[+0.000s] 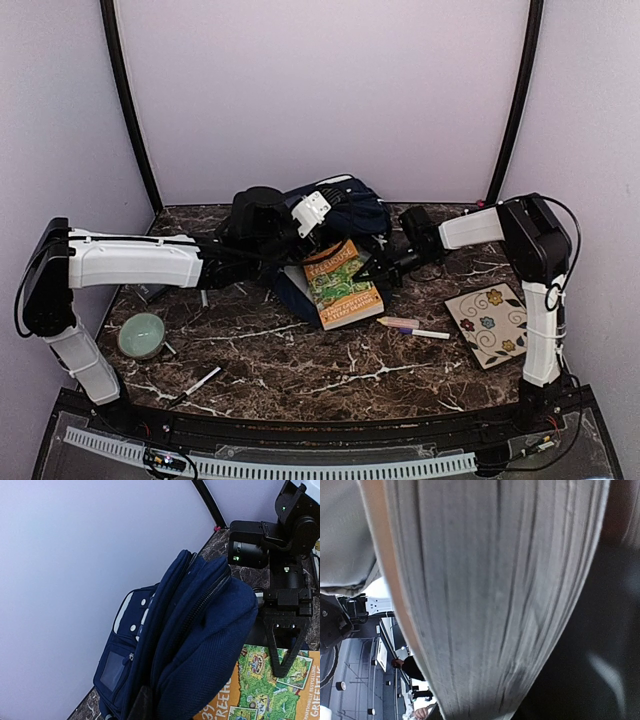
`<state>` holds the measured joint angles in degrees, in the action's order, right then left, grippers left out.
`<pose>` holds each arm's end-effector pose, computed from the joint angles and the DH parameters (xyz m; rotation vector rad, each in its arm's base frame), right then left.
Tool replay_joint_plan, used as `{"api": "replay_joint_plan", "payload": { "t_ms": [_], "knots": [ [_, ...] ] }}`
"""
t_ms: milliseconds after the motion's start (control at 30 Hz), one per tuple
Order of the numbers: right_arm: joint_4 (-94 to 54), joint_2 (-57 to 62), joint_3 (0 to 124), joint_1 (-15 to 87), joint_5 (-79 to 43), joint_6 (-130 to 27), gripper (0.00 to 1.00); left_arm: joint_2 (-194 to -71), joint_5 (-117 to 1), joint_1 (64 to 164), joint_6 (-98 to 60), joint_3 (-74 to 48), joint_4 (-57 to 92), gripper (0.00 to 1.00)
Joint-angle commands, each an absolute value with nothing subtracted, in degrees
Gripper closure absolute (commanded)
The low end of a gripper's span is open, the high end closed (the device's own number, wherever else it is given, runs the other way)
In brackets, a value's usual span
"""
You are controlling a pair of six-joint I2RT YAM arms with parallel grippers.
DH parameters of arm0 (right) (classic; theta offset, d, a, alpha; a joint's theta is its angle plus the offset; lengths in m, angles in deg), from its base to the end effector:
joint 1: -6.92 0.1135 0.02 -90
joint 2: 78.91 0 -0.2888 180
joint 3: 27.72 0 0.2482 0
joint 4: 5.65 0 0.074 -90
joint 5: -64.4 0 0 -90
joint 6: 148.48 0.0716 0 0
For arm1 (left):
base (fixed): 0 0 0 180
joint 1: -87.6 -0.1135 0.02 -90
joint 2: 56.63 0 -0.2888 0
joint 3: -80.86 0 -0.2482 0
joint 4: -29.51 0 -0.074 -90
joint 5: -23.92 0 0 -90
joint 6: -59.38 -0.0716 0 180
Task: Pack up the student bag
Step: Place the book in the largest pocket of the bag.
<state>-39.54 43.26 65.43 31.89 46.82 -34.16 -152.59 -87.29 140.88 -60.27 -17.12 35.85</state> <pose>0.3649 0.2452 0.1524 0.4303 -2.3610 -1.8102 0.2781 -0.3295 0.3223 0.9018 1.4345 0.0067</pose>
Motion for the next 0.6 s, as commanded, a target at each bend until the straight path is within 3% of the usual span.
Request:
{"api": "replay_joint_plan", "payload": {
  "t_ms": [0,200,367,500,567],
  "knots": [
    [-17.47,43.38,64.56,31.81,43.28,-17.27,1.0,-145.42,-84.78,141.7,-57.65,-16.98,42.46,1.0],
    [2.0,46.2,64.24,31.8,39.37,1.36,1.0,-144.71,-83.35,141.76,-56.7,-17.36,41.17,1.0],
    [3.43,51.54,69.27,31.79,37.55,4.03,1.0,-144.51,-81.07,141.83,-55.46,-17.57,39.81,1.0],
    [-3.57,55.87,75.34,31.49,35.83,-1.31,1.0,-144.51,-79.93,141.98,-54.72,-17.63,38.9,1.0],
    [-7.14,56.87,76.83,31.42,34.7,-3.49,0.93,-144.32,-79.79,142.01,-54.61,-17.85,38.42,1.0]
  ]
}}
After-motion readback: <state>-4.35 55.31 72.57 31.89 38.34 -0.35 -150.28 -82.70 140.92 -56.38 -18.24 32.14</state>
